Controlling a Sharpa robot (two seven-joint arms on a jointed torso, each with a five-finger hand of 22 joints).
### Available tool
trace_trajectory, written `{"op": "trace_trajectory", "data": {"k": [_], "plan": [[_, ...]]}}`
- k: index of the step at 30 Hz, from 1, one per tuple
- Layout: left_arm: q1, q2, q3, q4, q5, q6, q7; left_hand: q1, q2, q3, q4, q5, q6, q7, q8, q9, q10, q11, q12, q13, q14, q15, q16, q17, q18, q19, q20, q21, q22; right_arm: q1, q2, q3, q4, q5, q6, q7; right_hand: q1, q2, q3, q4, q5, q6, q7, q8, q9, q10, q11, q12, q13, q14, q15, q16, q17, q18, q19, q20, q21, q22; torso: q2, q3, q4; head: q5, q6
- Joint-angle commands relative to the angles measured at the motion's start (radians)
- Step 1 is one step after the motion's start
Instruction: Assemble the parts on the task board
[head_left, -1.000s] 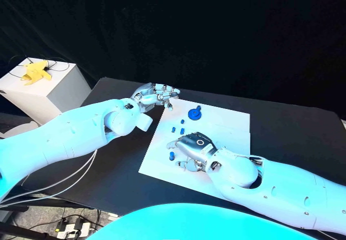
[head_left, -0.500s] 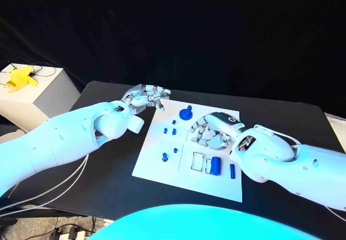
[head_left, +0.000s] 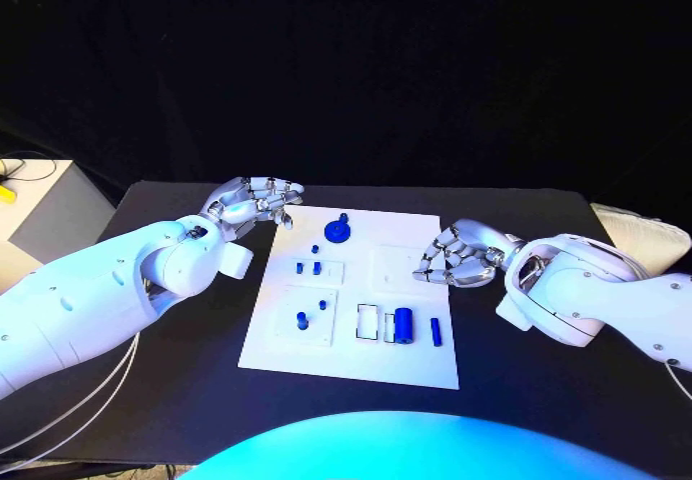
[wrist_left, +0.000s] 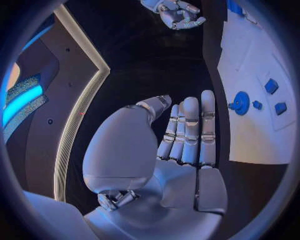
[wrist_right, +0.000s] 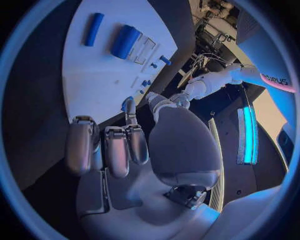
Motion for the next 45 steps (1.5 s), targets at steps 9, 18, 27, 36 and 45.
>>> {"op": "trace_trajectory", "data": {"k": [9,18,27,36,45], "plan": [[-0.015,-0.010,-0.001,0.039,-0.001,-0.003,0.012,0.005,0.006,-0.005,0.002,-0.001,-0.007,-0.003,0.005,-0.002,0.000,-0.002,-0.001,-0.001,-0.005,-0.002,-0.003,-0.001,0.016,0.007,-0.001,-0.004,-0.002,-0.063,-0.048,-0.009,0.046,-0.015,0.024,-0.140,-0.084,0.006,-0.124,0.001,0.050,-0.008,-0.004,0.009,-0.002,0.084,0.001,0.099,0.237,0.090,0.003,0.041,0.195,-0.024,0.049,0.004,0.083,0.097,-0.002,-0.0007,-0.0027,-0.071,0.000],[-0.018,-0.014,0.000,0.048,-0.001,-0.002,0.012,0.005,0.006,-0.005,0.002,-0.001,-0.007,-0.003,0.005,-0.002,0.000,-0.002,-0.001,-0.001,-0.005,-0.002,-0.003,-0.001,0.016,0.007,-0.001,-0.004,-0.002,-0.117,-0.003,-0.012,0.035,-0.067,-0.023,-0.188,-0.078,0.036,-0.260,0.003,0.049,-0.002,-0.007,0.015,-0.003,0.096,-0.001,0.115,0.256,0.092,0.001,0.045,0.207,-0.027,0.051,0.003,0.097,0.113,0.001,-0.0010,-0.0005,-0.074,0.000],[-0.019,-0.017,0.000,0.050,-0.001,-0.001,0.011,0.005,0.006,-0.006,0.003,-0.001,-0.007,-0.003,0.006,-0.002,0.000,-0.001,0.000,-0.001,-0.005,-0.002,-0.003,-0.001,0.016,0.007,-0.001,-0.004,-0.002,-0.134,0.045,-0.012,0.018,-0.087,-0.037,-0.223,-0.082,0.048,-0.305,0.005,0.046,-0.002,-0.006,0.017,-0.003,0.095,-0.001,0.113,0.254,0.092,0.002,0.045,0.207,-0.026,0.051,0.004,0.096,0.114,0.001,-0.0024,-0.0003,-0.077,0.000],[-0.019,-0.020,0.000,0.045,0.001,0.002,0.010,-0.002,0.005,-0.010,0.011,-0.002,-0.009,-0.002,0.007,-0.003,-0.001,0.000,0.000,-0.003,-0.004,-0.001,-0.002,0.000,0.015,0.009,0.000,-0.007,-0.005,-0.143,0.085,-0.012,-0.015,-0.065,0.001,-0.250,-0.107,0.055,-0.342,0.006,0.034,-0.006,-0.005,0.017,-0.004,0.091,0.001,0.107,0.249,0.092,0.003,0.045,0.208,-0.025,0.049,0.005,0.091,0.112,0.000,-0.0021,-0.0005,-0.075,0.000],[-0.019,-0.023,0.000,0.046,0.002,0.004,0.007,-0.005,0.006,-0.011,0.015,-0.001,-0.010,-0.001,0.007,-0.003,-0.002,0.000,0.000,-0.004,-0.004,0.000,-0.002,0.000,0.015,0.009,0.000,-0.008,-0.006,-0.148,0.112,-0.012,-0.038,-0.076,0.055,-0.266,-0.123,0.059,-0.356,0.006,0.024,-0.006,-0.005,0.018,-0.004,0.088,0.001,0.103,0.246,0.093,0.003,0.046,0.210,-0.026,0.049,0.005,0.092,0.114,0.000,-0.0023,-0.0018,-0.073,0.000]]}}
